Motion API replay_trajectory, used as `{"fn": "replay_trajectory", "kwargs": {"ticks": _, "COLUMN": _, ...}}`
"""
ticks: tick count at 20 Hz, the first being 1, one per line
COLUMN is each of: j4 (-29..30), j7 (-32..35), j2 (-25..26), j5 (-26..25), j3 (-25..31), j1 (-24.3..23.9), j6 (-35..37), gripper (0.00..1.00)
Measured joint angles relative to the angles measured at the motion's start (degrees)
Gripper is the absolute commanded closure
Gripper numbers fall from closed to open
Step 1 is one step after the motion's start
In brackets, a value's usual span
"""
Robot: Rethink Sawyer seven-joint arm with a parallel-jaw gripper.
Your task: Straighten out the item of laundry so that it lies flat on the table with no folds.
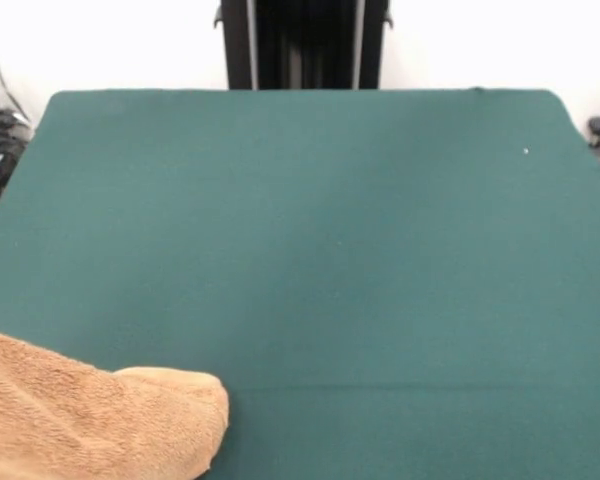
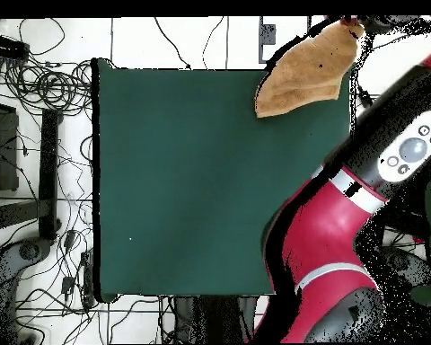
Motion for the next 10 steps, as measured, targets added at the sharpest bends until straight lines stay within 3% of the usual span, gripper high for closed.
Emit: {"fn": "replay_trajectory", "kwargs": {"ticks": 10, "j4": 0.21, "j7": -6.49, "j2": -1.28, "j5": -15.81, "j3": 18.41, "j1": 0.12, "j6": 3.52, "gripper": 1.00}}
